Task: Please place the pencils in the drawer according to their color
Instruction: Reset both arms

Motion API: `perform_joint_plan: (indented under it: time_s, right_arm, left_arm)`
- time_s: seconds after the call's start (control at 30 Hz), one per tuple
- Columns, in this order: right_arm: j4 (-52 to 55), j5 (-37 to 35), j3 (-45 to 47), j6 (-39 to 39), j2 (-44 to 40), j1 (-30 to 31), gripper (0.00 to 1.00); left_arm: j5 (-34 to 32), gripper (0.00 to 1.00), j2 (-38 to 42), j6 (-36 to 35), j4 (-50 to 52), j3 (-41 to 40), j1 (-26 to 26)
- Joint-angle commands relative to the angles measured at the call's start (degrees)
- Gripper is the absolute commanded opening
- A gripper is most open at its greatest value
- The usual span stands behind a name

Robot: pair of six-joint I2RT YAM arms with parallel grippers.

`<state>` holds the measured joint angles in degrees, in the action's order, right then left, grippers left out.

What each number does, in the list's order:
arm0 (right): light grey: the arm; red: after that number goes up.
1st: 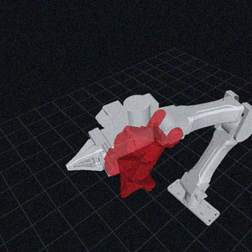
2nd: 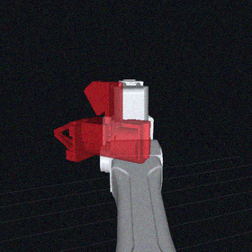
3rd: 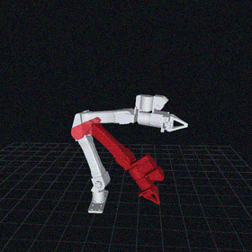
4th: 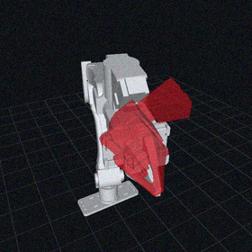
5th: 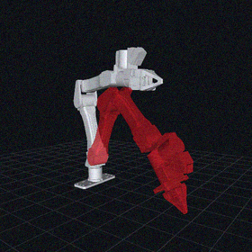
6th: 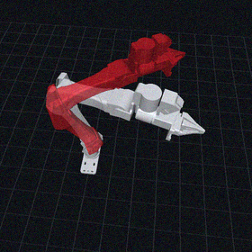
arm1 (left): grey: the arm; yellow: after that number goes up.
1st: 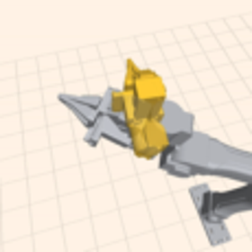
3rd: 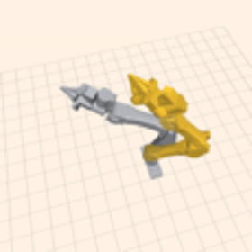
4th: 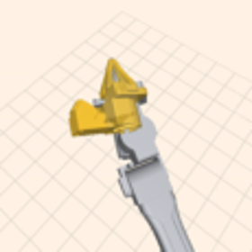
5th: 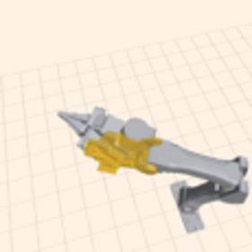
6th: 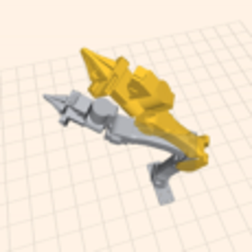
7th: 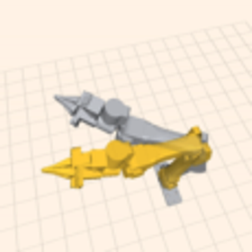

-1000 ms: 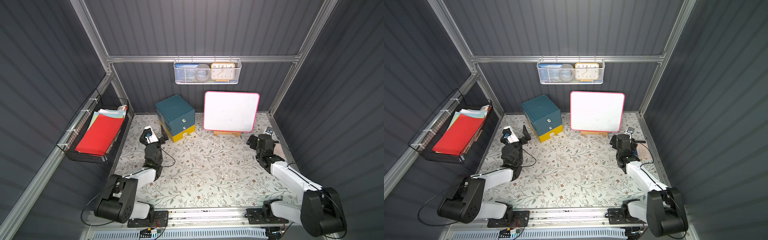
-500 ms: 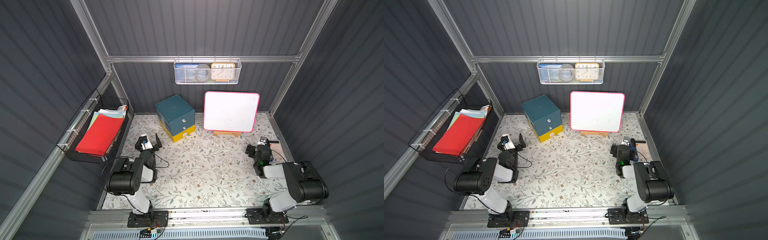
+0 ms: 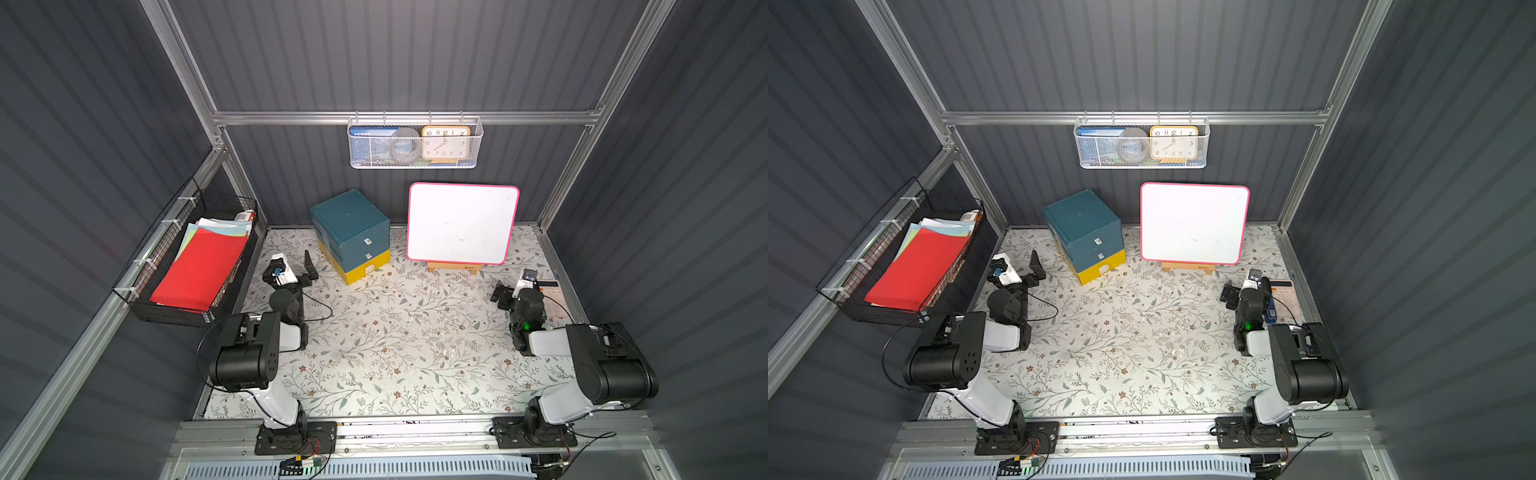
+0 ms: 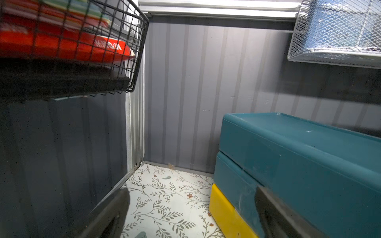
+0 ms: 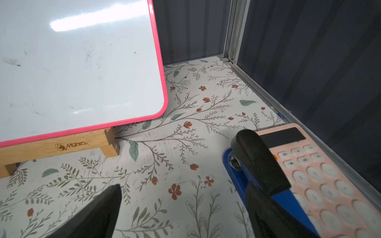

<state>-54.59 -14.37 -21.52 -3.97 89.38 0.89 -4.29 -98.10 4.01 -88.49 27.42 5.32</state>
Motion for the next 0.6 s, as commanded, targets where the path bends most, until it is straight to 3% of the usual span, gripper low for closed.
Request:
perform_joint_plan:
  time_s: [0.0,0.57]
  right_arm:
    - [-1.84,0.40,0.69,0.19,0.52,-0.15,0.99]
    - [-1.84,0.66,0.69,0.11,0.46,-0.27,0.99]
  left_arm:
    - [0.00,1.00,-0.33,1.00,0.33,0.16,0.04]
    - [-0.54,1.00,-0.16,0.82,-0.09,-0.11,0.04]
